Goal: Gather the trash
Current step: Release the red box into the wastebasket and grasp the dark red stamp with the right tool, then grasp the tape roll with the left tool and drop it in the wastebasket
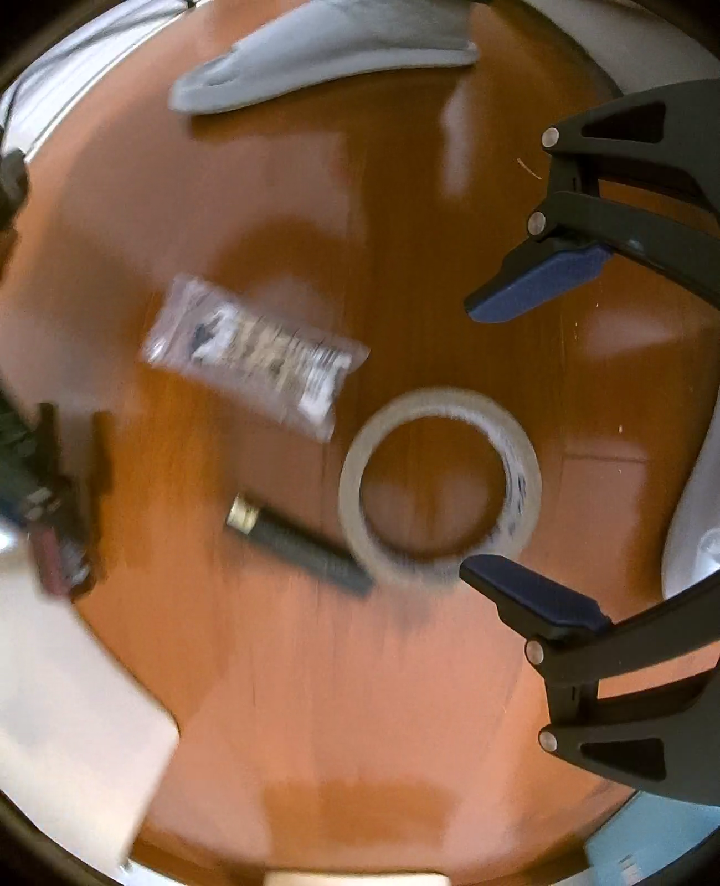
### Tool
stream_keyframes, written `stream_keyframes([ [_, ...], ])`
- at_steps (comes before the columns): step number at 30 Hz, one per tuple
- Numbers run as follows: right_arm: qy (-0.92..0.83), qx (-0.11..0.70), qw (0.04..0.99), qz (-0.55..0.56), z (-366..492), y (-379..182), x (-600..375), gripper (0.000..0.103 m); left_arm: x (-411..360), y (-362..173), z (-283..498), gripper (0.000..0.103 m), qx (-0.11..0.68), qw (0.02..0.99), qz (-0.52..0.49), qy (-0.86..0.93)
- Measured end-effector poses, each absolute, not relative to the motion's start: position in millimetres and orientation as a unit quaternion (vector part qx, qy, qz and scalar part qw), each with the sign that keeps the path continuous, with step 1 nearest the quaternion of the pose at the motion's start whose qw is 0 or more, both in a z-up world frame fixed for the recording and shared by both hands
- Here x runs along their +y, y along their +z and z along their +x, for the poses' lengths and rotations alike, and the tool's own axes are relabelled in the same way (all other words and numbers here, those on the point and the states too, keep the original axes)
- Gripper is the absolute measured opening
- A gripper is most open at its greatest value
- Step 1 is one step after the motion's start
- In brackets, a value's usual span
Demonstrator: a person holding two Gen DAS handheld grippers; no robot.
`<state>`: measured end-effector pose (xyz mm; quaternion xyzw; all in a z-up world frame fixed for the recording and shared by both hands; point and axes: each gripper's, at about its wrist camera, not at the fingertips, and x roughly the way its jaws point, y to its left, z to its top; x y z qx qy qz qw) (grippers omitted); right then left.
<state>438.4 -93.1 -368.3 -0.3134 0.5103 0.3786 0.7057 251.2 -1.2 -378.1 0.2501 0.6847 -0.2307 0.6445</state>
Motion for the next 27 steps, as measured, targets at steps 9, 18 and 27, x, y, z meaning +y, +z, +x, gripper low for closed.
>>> stream_keyframes([
  [9, 0.342, 0.489, 0.779, -0.193, 400.7, -309.2, -145.5, 0.032, 7.8, -414.1, 263.9, 0.047, 0.718, 0.624, 0.235, -0.2],
  [18, 0.301, 0.495, 0.814, -0.046, 363.6, -280.4, -176.4, 0.032, -15.0, -395.4, 249.9, 0.008, 0.697, 0.63, 0.256, -0.228],
  [27, 0.251, 0.523, 0.812, -0.056, 349.6, -300.2, -182.4, 0.032, -4.5, -278.1, 283.4, 0.008, 0.642, 0.707, 0.198, -0.22],
])
